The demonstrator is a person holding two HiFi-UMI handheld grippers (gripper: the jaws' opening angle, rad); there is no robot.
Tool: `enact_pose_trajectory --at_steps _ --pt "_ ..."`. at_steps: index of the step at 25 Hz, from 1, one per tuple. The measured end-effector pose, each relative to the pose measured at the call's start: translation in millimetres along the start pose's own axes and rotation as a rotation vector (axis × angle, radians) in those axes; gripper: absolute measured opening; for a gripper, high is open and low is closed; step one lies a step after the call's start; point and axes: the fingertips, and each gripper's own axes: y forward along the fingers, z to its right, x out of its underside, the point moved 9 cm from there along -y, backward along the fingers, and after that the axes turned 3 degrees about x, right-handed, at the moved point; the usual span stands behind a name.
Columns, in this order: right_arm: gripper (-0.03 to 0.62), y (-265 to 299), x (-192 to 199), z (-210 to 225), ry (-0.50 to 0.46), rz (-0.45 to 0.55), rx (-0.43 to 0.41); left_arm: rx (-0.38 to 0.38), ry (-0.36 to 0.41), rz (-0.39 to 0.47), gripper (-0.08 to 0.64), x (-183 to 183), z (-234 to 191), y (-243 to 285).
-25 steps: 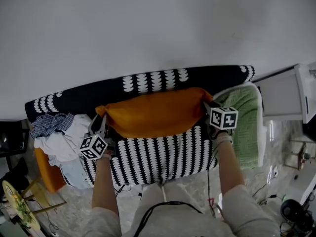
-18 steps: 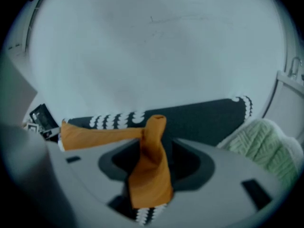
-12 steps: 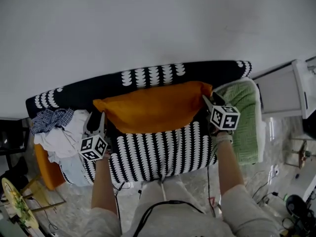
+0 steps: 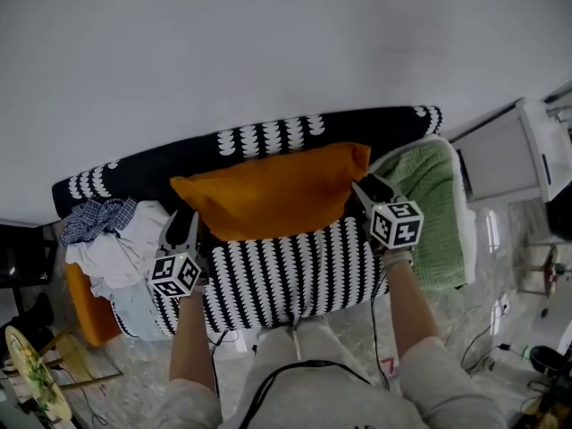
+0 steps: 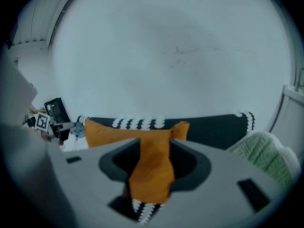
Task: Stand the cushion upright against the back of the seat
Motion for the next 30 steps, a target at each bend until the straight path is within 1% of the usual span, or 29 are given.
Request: enact_pose_trajectory --at_steps 3,6,11,12,16,19,24,26,30 --pt "0.127 -11.4 -0.2 -21.5 -0.038 -0.001 -0.043 0.072 0.002 -0.012 0.173 -3.1 17.0 -0.4" --pt "0.072 -22.7 -0.1 -42.5 -0.063 0.004 -0.090 0.135 0.005 -0.022 0.110 -6.6 37.4 -2.4" --pt "0.026 -40.8 -8.0 -75.5 -0.074 0.041 -0.159 0.225 -0.011 -0.012 0.035 -19.3 67.6 -9.1" --pt "0.020 -44.7 -10.7 -82.4 -0.079 0.052 -0.174 0.240 -0.016 -0.010 0.031 -21.4 73.1 -11.3" --pt "0.017 -64.0 -19.3 -108.3 -0.082 0.101 -0.260 0.294 -0.033 -0.023 0.025 -25.9 97.9 -24.4" --pt "0.017 -81.5 -21.6 -122.1 -0.097 0.111 -0.325 0.328 -0.036 -0.023 0.025 -29.0 119.7 -35.9" --pt "0.018 -109.0 -15.7 -137.0 -0.107 0.124 -0.375 0.328 -0.077 0.014 0.025 -30.0 147.9 -59.7" --pt "0.017 -118.1 -10.7 -141.8 -0.120 0.124 -0.394 0.342 -0.089 0.029 0.025 -28.3 160.7 -67.7" --pt "0.017 -135.7 4.8 -154.5 -0.163 0.106 -0.448 0.365 -0.088 0.031 0.025 -19.8 187.4 -85.4"
